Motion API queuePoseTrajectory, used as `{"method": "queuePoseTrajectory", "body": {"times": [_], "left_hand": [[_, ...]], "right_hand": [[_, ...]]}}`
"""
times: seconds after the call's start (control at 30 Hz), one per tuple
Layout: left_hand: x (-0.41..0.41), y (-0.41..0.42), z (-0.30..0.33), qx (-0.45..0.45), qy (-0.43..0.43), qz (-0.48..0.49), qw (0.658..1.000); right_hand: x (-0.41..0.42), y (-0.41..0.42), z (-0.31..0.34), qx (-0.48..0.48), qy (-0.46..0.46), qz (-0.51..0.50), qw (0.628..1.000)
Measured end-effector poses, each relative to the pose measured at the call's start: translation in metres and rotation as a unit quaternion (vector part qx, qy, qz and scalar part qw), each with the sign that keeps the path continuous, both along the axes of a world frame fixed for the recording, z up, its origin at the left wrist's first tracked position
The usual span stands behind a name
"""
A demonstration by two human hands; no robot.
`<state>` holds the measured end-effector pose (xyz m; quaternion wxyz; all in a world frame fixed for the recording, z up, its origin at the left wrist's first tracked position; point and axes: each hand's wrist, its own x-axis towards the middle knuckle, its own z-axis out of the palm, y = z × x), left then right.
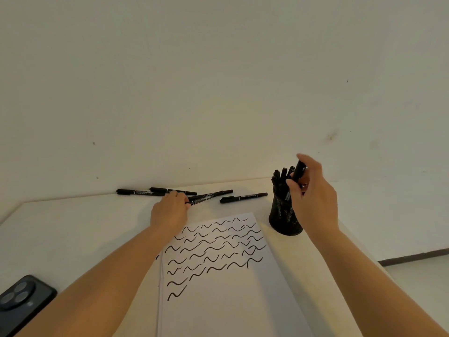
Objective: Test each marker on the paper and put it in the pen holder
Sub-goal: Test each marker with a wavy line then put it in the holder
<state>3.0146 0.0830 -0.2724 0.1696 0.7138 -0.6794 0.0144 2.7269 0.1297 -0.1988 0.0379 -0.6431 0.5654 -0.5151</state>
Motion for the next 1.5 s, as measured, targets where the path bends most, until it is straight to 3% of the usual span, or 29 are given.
{"method": "queuePoseTrajectory", "body": {"times": [0.13,0.43,0.6,0.73,0.8,0.87,0.93,1.13,1.23,1.4,1.5], "left_hand": [[-0.012,0.009,0.011,-0.004,0.031,-0.020,0.999],[-0.036,0.069,0.027,0.032,0.242,-0.067,0.967],[-0.046,0.103,0.039,0.029,0.298,-0.114,0.947],[-0.055,0.132,0.045,0.003,0.361,-0.149,0.921],[-0.058,0.147,0.044,-0.001,0.382,-0.158,0.911],[-0.060,0.161,0.040,0.001,0.394,-0.165,0.904],[-0.058,0.175,0.034,0.003,0.393,-0.171,0.904],[-0.042,0.208,0.017,0.005,0.371,-0.152,0.916],[-0.035,0.217,0.018,-0.009,0.348,-0.132,0.928],[-0.029,0.223,0.019,-0.053,0.253,-0.114,0.959],[-0.024,0.225,0.018,-0.116,0.089,-0.103,0.984]], "right_hand": [[0.001,0.001,-0.012,0.017,0.042,-0.010,0.999],[0.002,0.004,-0.020,0.064,0.072,-0.017,0.995],[0.021,0.025,-0.015,-0.030,0.119,-0.074,0.990],[0.052,0.061,-0.020,-0.040,0.050,0.016,0.998],[0.068,0.079,-0.022,0.024,-0.015,0.094,0.995],[0.081,0.095,-0.021,0.145,-0.118,0.216,0.958],[0.091,0.107,-0.026,0.218,-0.191,0.291,0.912],[0.109,0.128,-0.046,0.255,-0.243,0.259,0.899],[0.117,0.134,-0.048,0.298,-0.223,0.282,0.884],[0.130,0.139,-0.055,0.306,-0.282,0.255,0.873],[0.133,0.133,-0.059,0.309,-0.337,0.188,0.869]]}}
